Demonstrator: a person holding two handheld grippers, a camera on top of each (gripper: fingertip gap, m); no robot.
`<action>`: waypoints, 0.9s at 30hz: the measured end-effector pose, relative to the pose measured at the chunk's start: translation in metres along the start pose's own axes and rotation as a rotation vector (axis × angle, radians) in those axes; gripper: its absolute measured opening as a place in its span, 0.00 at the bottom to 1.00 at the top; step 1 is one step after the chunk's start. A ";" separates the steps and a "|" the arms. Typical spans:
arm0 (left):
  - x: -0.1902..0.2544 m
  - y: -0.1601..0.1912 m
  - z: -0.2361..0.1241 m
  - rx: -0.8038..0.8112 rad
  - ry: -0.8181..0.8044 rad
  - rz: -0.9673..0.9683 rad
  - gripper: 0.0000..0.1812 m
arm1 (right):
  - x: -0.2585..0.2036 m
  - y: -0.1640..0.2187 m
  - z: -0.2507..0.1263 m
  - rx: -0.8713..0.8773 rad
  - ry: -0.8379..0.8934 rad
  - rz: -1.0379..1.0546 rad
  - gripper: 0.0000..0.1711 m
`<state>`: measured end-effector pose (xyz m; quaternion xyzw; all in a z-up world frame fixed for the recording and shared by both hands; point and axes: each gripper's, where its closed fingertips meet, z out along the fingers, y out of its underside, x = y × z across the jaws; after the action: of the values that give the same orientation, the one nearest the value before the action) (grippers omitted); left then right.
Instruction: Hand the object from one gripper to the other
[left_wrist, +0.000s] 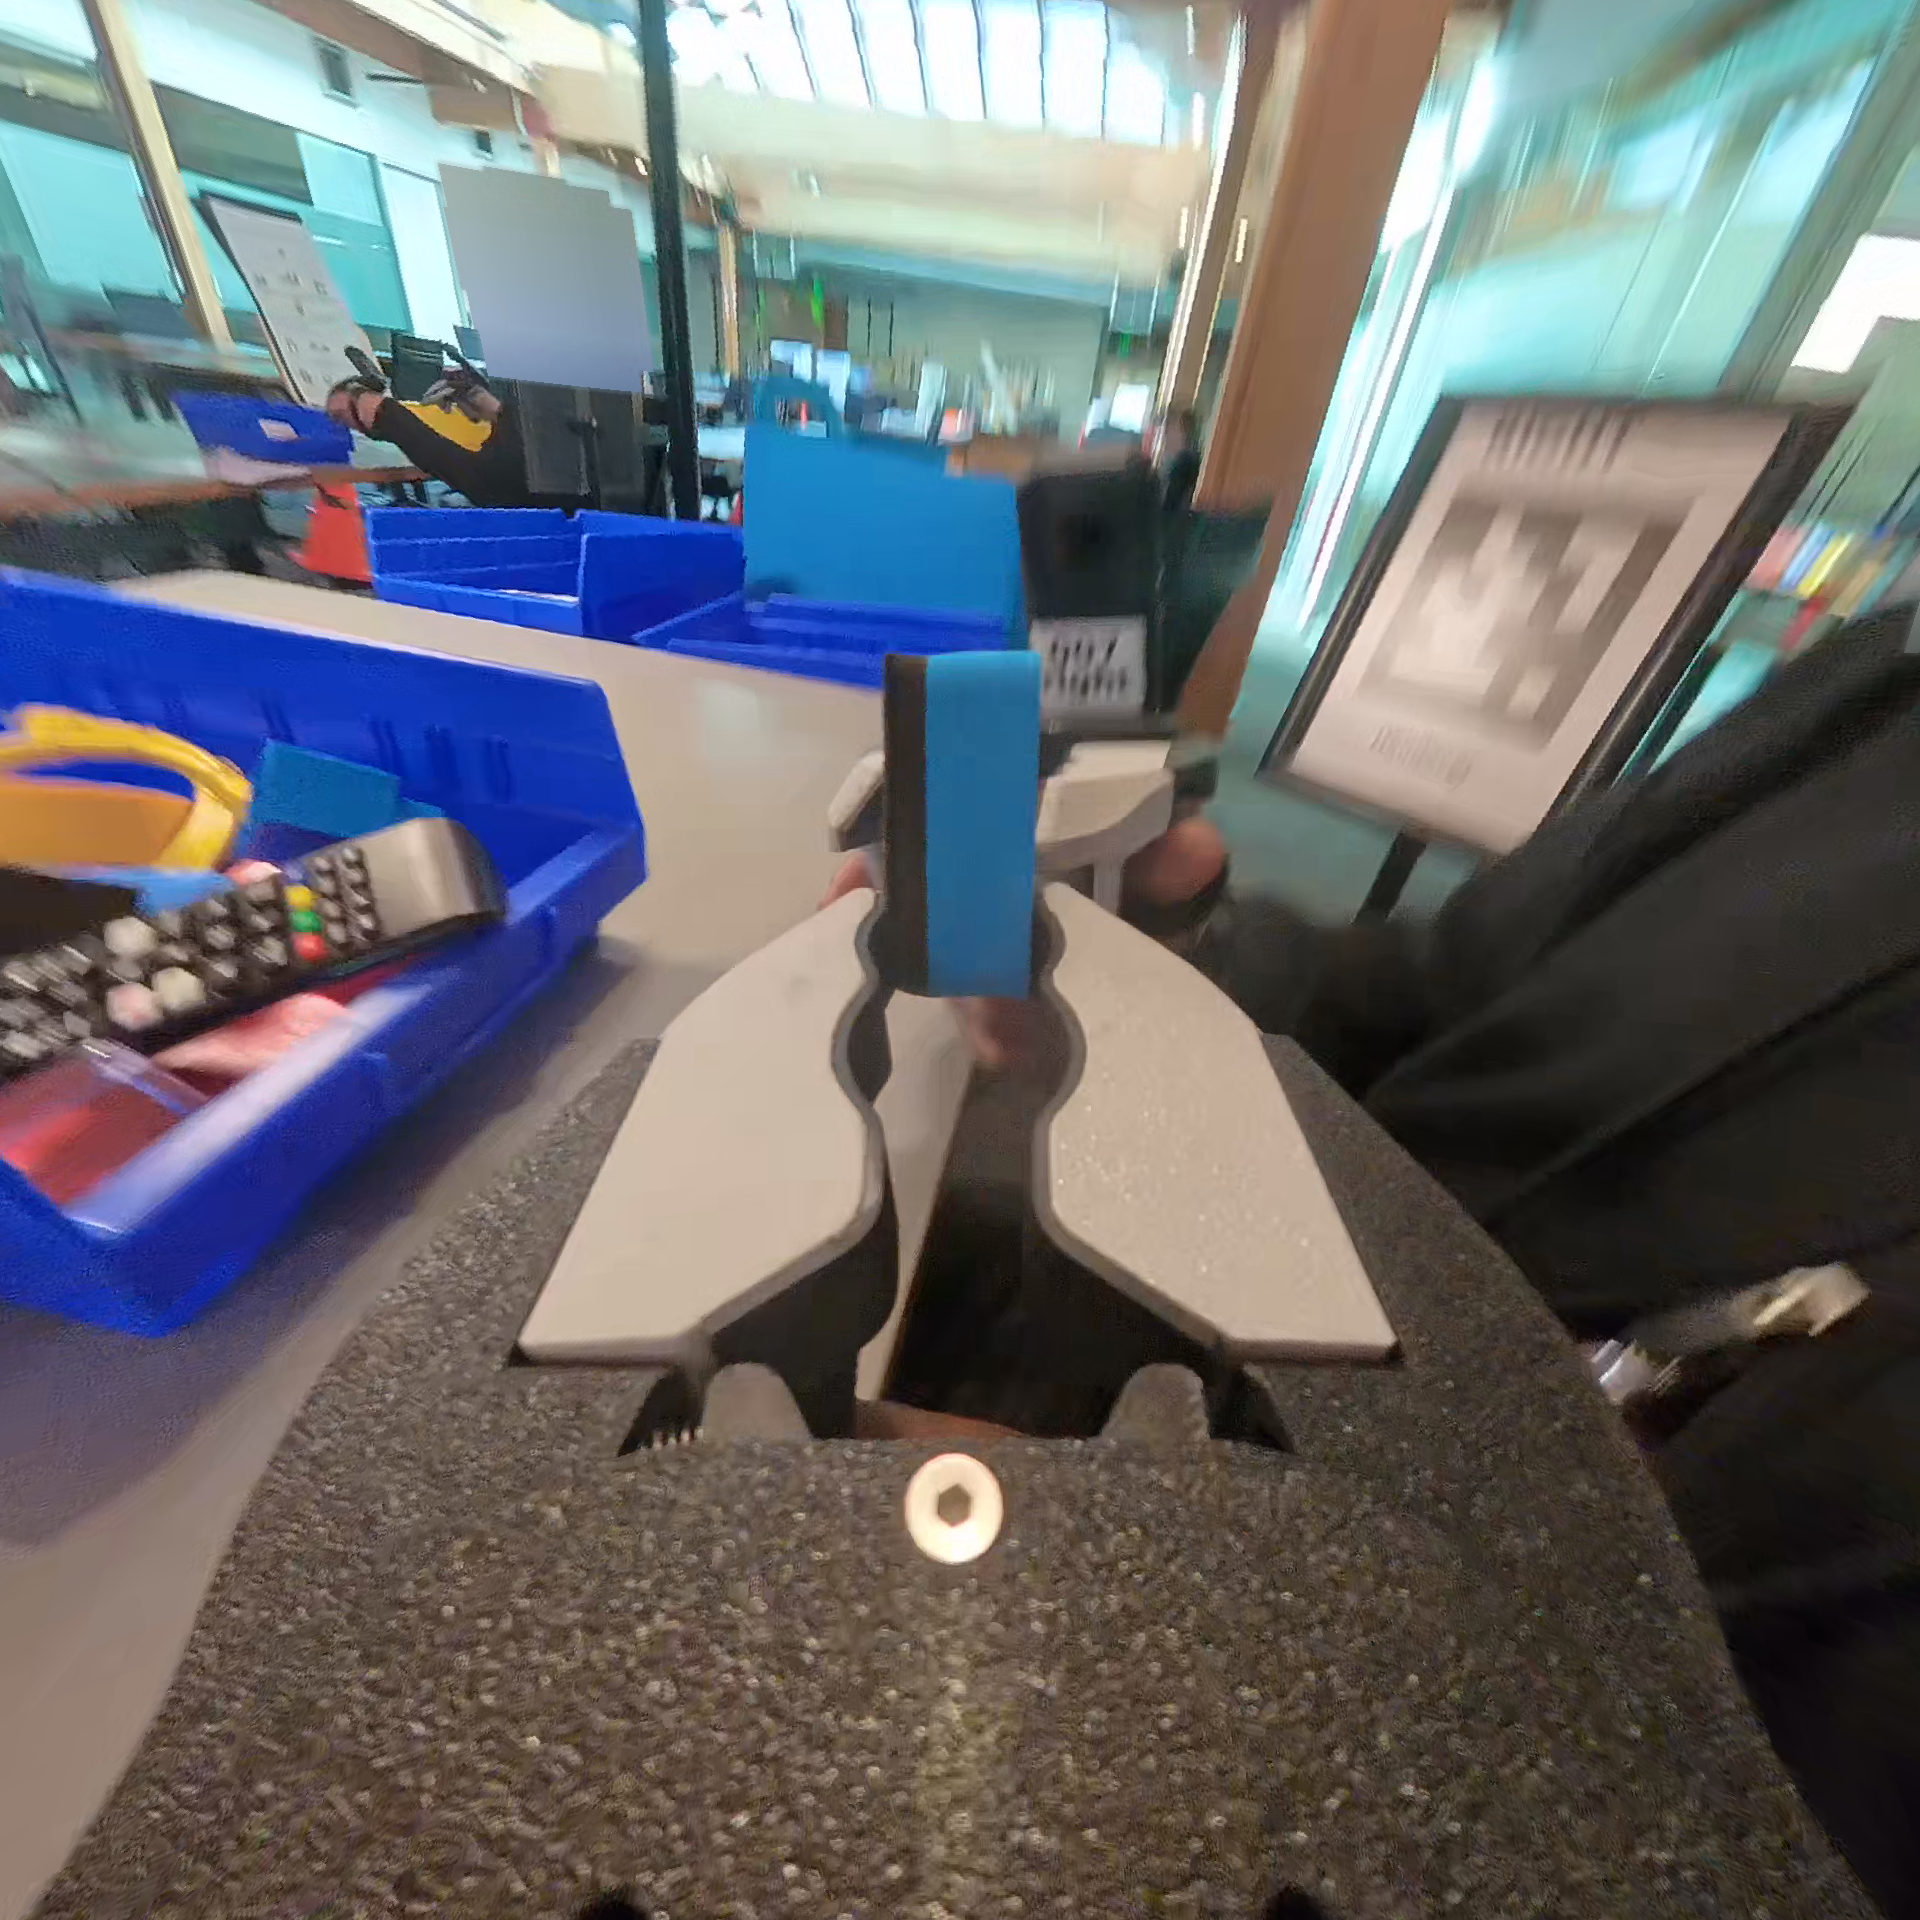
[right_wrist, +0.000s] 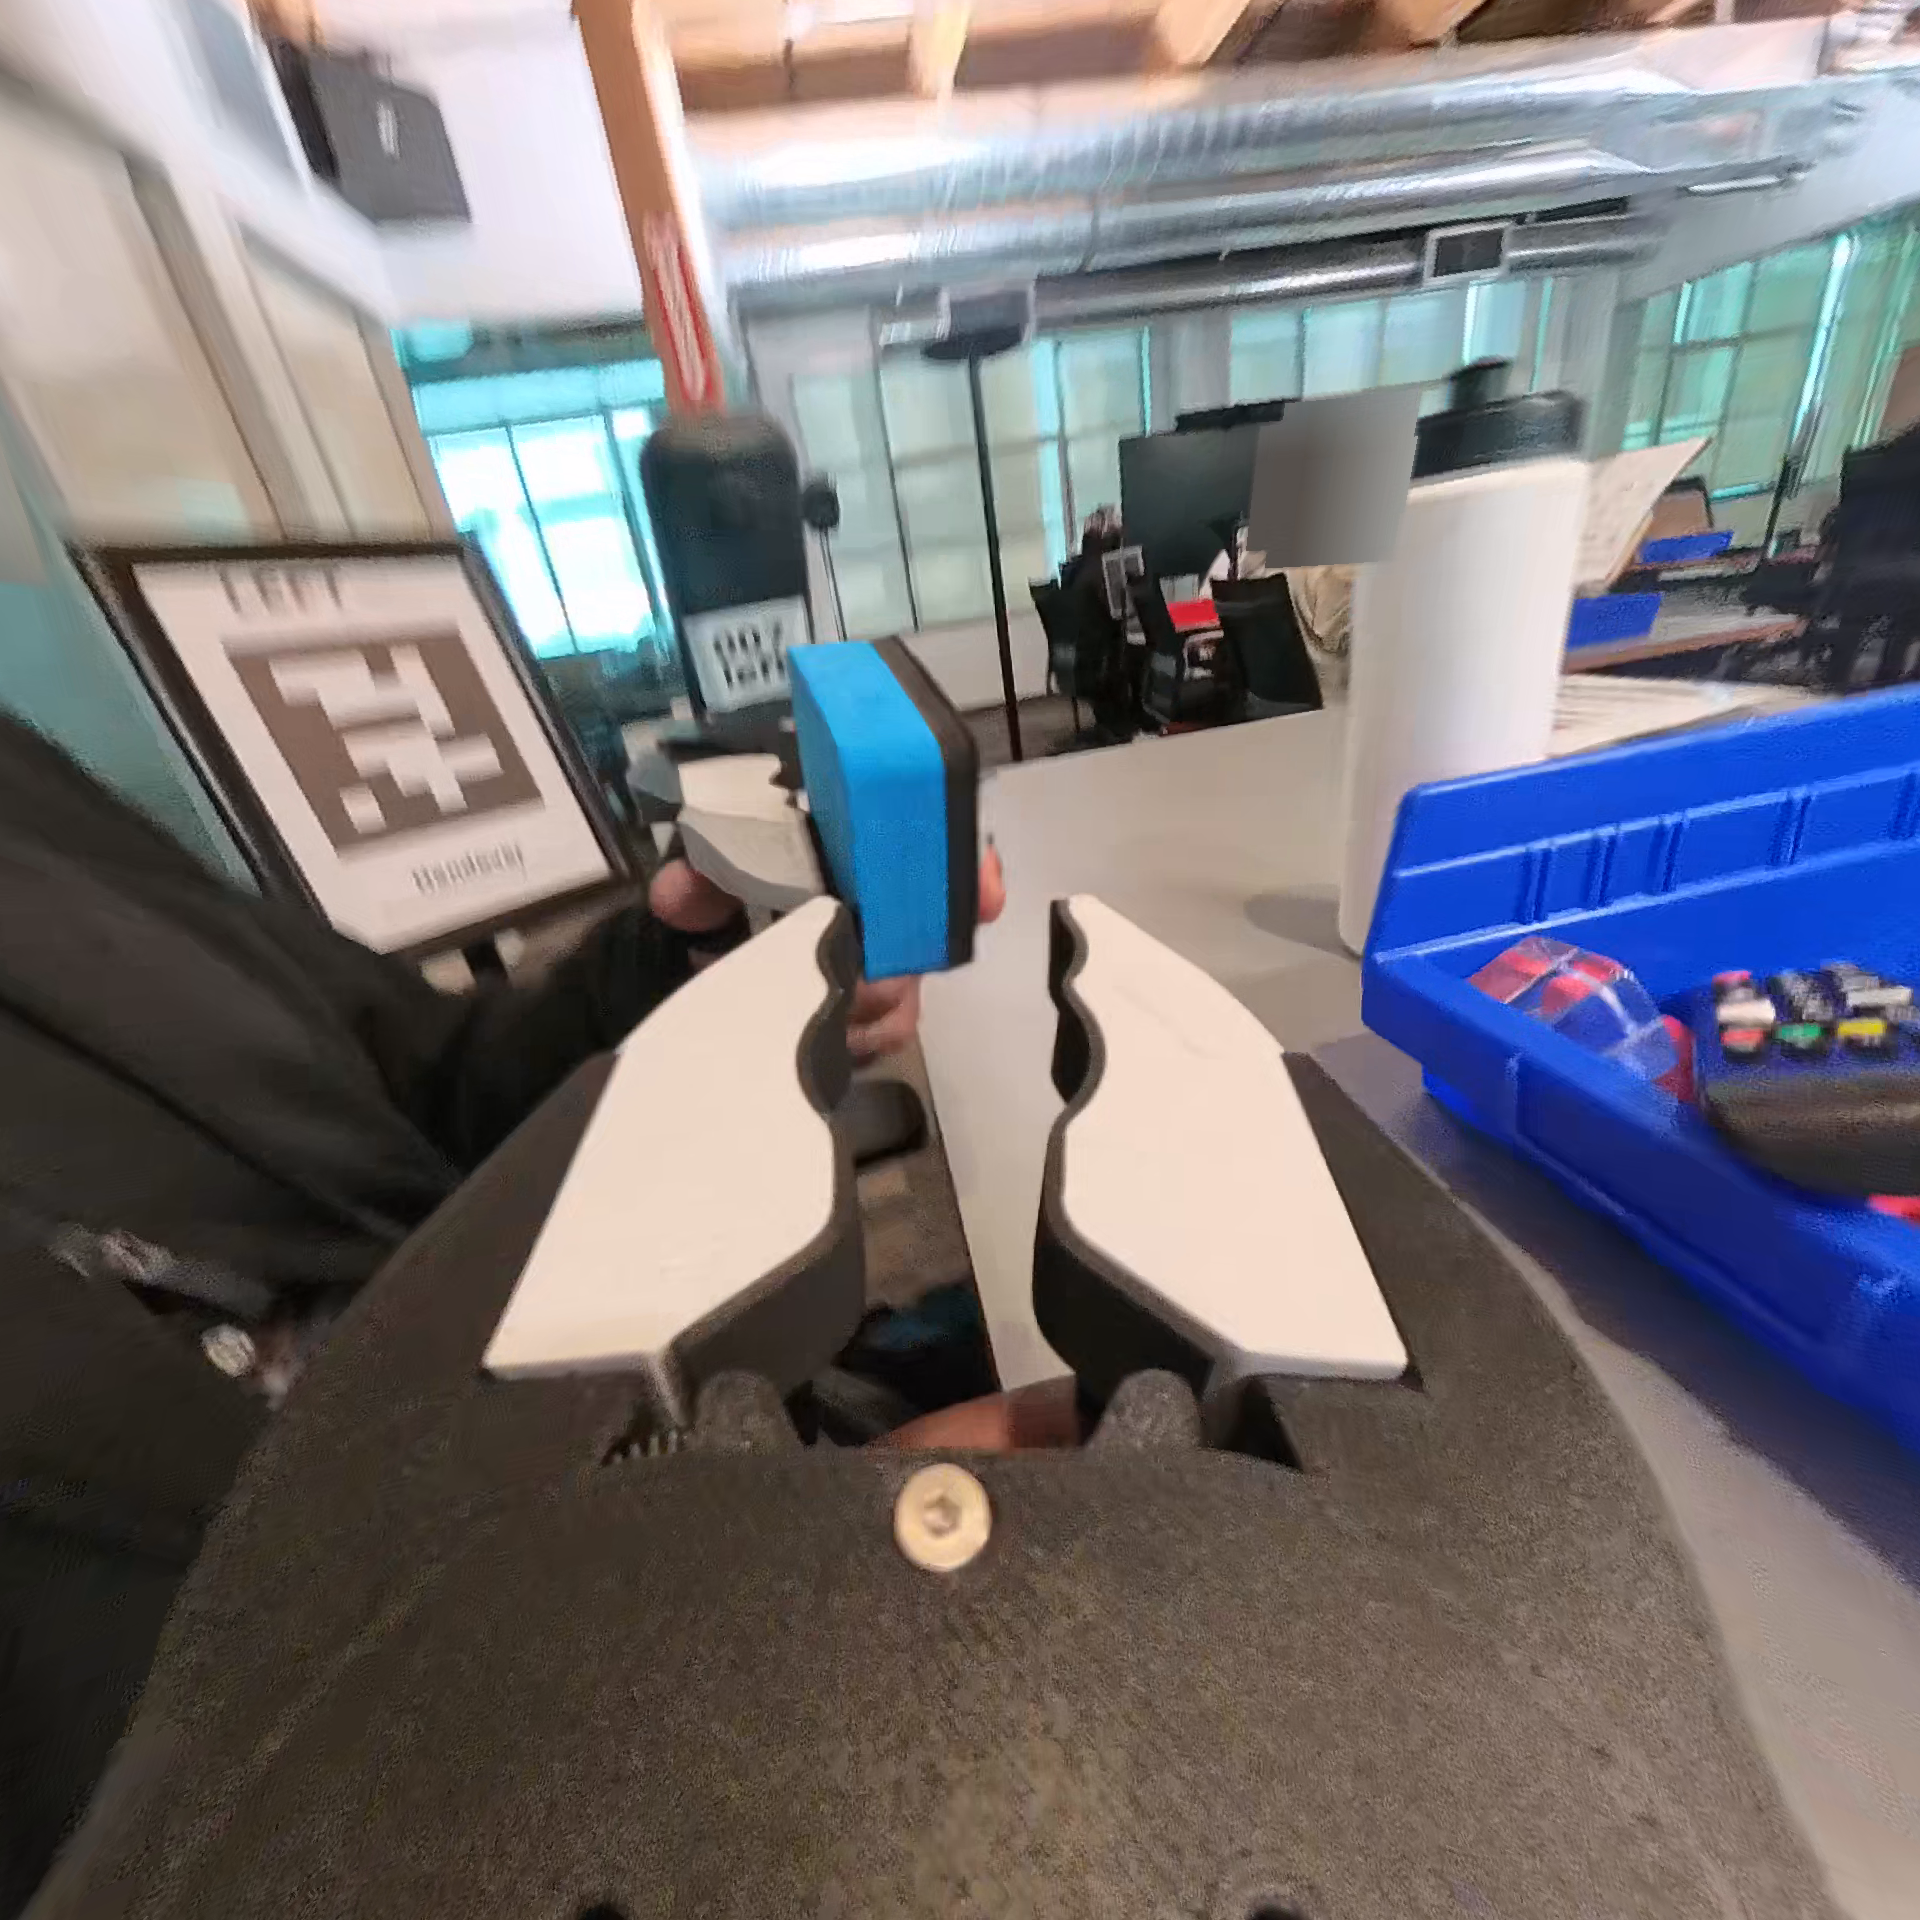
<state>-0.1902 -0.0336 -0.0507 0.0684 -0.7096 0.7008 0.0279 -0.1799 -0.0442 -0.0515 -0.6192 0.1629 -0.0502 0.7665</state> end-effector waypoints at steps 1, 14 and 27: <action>-0.002 -0.005 0.000 0.058 0.019 -0.109 0.13 | 0.005 -0.003 -0.002 0.039 0.013 0.061 0.23; 0.012 -0.006 0.007 0.303 0.240 -0.688 0.13 | 0.002 -0.012 -0.007 0.203 -0.061 0.380 0.25; 0.025 -0.002 0.011 0.343 0.279 -0.925 0.13 | 0.022 -0.030 -0.037 -0.012 0.422 -0.997 0.29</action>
<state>-0.2142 -0.0460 -0.0455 0.2848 -0.4693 0.7239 0.4179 -0.1666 -0.0923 -0.0332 -0.6021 0.0001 -0.5301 0.5970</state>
